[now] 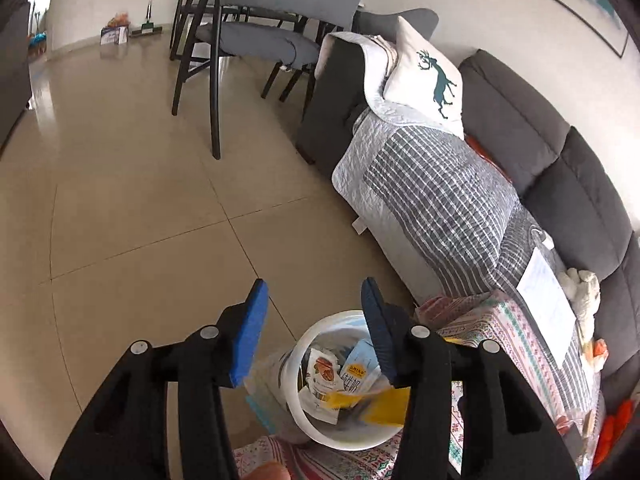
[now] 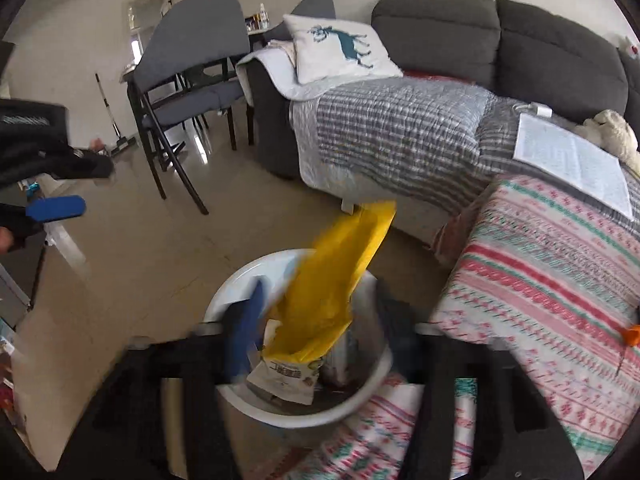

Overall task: Collect trash
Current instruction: 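Open both tools over the bin to drop the bag and wrapper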

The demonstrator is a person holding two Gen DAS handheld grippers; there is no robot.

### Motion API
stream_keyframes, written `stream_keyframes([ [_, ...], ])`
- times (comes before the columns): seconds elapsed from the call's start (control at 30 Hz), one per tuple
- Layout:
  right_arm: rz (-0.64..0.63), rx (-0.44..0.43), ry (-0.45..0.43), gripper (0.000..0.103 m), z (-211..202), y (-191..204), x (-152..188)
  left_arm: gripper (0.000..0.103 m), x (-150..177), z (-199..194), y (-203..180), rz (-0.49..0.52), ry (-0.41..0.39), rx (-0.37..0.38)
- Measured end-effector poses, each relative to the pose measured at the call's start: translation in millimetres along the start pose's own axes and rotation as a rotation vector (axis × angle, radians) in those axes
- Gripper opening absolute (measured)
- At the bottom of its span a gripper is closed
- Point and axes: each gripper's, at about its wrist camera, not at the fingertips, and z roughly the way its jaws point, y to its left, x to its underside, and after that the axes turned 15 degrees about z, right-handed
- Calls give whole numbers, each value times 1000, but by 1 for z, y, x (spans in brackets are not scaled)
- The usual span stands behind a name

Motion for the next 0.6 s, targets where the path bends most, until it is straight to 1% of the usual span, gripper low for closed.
stream_keyframes([
  [0.03,1,1,3,69,1,0,0,50,0,0,2,-3,0,-3],
  [0.1,10,14,6,75,3,1,-1,51,0,2,4,-4,5,-5],
  [0.17,19,36,-5,86,1,1,-2,52,-1,4,5,-2,11,-3],
  [0.2,22,46,-14,88,-1,0,-3,55,0,4,5,-3,12,-4],
  [0.23,25,54,-22,94,-3,-1,-3,58,0,4,3,4,13,-5],
  [0.27,29,63,-34,96,-6,-3,-4,59,1,5,0,11,12,-6],
  [0.37,44,91,-39,96,-13,-10,-10,73,2,5,-11,39,6,-16],
  [0.43,60,114,-45,96,-18,-18,-16,88,3,4,-19,52,-6,-34],
  [0.5,79,138,-59,96,-26,-28,-23,89,5,4,-28,66,-16,-44],
  [0.6,100,158,-78,96,-34,-41,-32,89,7,5,-43,102,-17,-32],
])
